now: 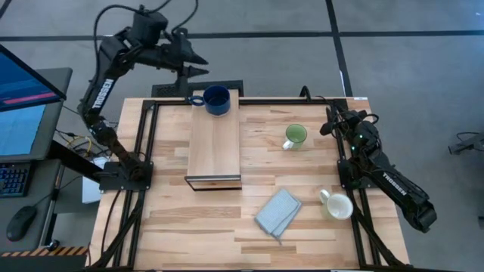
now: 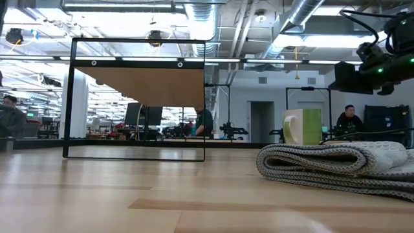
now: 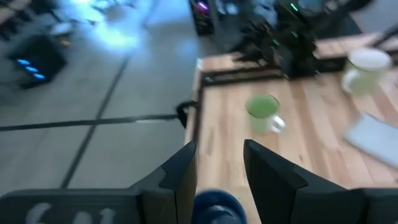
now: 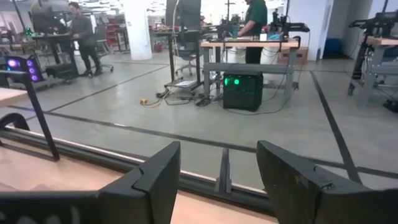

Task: Stack small to large cups/mugs on shelf
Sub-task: Put the white green mug on the shelf

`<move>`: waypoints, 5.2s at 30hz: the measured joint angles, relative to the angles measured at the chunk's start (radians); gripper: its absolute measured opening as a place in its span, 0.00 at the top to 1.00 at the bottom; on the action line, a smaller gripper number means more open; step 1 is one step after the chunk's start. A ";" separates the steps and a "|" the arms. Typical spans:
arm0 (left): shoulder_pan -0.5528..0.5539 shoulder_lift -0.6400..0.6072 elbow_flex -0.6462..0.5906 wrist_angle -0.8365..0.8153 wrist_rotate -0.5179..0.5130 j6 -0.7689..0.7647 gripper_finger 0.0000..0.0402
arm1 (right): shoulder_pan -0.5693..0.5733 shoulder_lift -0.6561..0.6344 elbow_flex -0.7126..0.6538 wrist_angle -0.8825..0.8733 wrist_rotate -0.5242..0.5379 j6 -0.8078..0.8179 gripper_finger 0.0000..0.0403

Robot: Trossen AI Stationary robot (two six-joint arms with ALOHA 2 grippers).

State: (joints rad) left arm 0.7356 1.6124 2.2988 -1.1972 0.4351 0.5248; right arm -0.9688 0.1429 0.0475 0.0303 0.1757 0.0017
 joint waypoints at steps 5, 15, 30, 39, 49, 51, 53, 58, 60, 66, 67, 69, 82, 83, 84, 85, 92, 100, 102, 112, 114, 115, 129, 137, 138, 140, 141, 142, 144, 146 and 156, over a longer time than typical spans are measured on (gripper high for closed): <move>0.025 -0.121 -0.202 0.218 -0.091 -0.106 0.69 | 0.000 0.000 0.001 -0.021 0.000 0.005 0.42; 0.005 -0.538 -0.828 0.565 -0.236 -0.219 0.69 | 0.000 0.000 0.002 -0.024 0.000 0.000 0.42; -0.008 -1.118 -1.635 0.984 -0.267 -0.367 0.69 | 0.000 0.000 0.003 -0.024 -0.019 0.025 0.42; -0.008 -1.374 -1.895 1.033 -0.267 -0.400 0.69 | 0.000 0.000 0.003 -0.023 -0.019 0.029 0.42; -0.008 -1.569 -2.047 1.031 -0.280 -0.450 0.69 | 0.000 0.000 0.003 0.013 -0.205 0.075 0.42; -0.008 -1.592 -2.067 1.031 -0.284 -0.461 0.69 | 0.000 0.000 0.012 0.042 -0.320 0.084 0.42; -0.008 -1.607 -2.084 1.028 -0.284 -0.467 0.69 | 0.000 0.000 0.044 0.026 -0.397 0.089 0.42; -0.008 -1.608 -2.091 1.015 -0.292 -0.468 0.69 | 0.027 0.021 0.185 -0.152 -0.414 0.104 0.42; -0.008 -1.608 -2.091 1.004 -0.292 -0.465 0.69 | 0.043 0.041 0.249 -0.230 -0.414 0.105 0.42; -0.008 -1.608 -2.091 0.956 -0.294 -0.461 0.69 | 0.091 0.125 0.424 -0.453 -0.410 0.110 0.42; -0.008 -1.608 -2.091 0.951 -0.294 -0.459 0.69 | 0.095 0.143 0.452 -0.484 -0.409 0.114 0.42; -0.008 -1.608 -2.091 0.940 -0.294 -0.459 0.69 | 0.104 0.182 0.504 -0.554 -0.402 0.122 0.42; -0.008 -1.608 -2.091 0.922 -0.302 -0.440 0.69 | 0.218 0.481 0.653 -0.752 -0.373 0.073 0.42; -0.008 -1.608 -2.091 0.922 -0.310 -0.440 0.69 | 0.224 0.509 0.658 -0.760 -0.368 0.076 0.42; -0.008 -1.608 -2.091 0.922 -0.318 -0.440 0.69 | 0.230 0.539 0.662 -0.762 -0.355 0.077 0.42; -0.008 -1.608 -2.091 0.922 -0.322 -0.440 0.69 | 0.235 0.569 0.668 -0.759 -0.341 0.077 0.42; -0.008 -1.608 -2.091 0.915 -0.324 -0.441 0.69 | 0.246 0.746 0.721 -0.735 -0.298 0.077 0.42; -0.008 -1.607 -2.091 0.885 -0.324 -0.441 0.69 | 0.247 0.872 0.741 -0.732 -0.298 0.054 0.42; -0.008 -1.607 -2.091 0.882 -0.324 -0.441 0.69 | 0.247 0.897 0.741 -0.732 -0.298 0.030 0.42; -0.008 -1.607 -2.091 0.871 -0.324 -0.458 0.69 | 0.246 1.003 0.741 -0.728 -0.297 0.018 0.42; -0.008 -1.608 -2.091 0.871 -0.324 -0.459 0.69 | 0.247 1.019 0.741 -0.725 -0.271 0.016 0.42; -0.008 -1.607 -2.091 0.871 -0.324 -0.459 0.69 | 0.247 1.025 0.741 -0.725 -0.247 0.014 0.42; -0.008 -1.608 -2.091 0.850 -0.325 -0.462 0.69 | 0.249 1.049 0.741 -0.703 -0.177 0.018 0.42; -0.008 -1.607 -2.091 0.839 -0.339 -0.463 0.69 | 0.249 1.049 0.741 -0.711 -0.178 0.064 0.42; -0.008 -1.607 -2.091 0.839 -0.340 -0.463 0.69 | 0.249 1.049 0.741 -0.711 -0.178 0.070 0.42; -0.008 -1.607 -2.091 0.839 -0.340 -0.463 0.69 | 0.249 1.049 0.741 -0.711 -0.178 0.077 0.42; -0.008 -1.607 -2.091 0.839 -0.340 -0.462 0.69 | 0.250 1.049 0.741 -0.711 -0.178 0.077 0.42; -0.008 -1.607 -2.091 0.839 -0.340 -0.462 0.69 | 0.253 1.049 0.741 -0.711 -0.178 0.079 0.42; -0.008 -1.607 -2.091 0.839 -0.341 -0.462 0.69 | 0.264 1.049 0.741 -0.711 -0.178 0.085 0.42; -0.008 -1.607 -2.091 0.839 -0.343 -0.462 0.69 | 0.282 1.049 0.741 -0.711 -0.178 0.095 0.42; -0.008 -1.607 -2.091 0.839 -0.343 -0.462 0.69 | 0.368 1.049 0.741 -0.710 -0.118 0.131 0.42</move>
State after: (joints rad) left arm 0.7278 0.0051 0.2077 -0.3584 0.0925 0.0624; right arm -0.6011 1.1919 0.7883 -0.6792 0.0573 0.1329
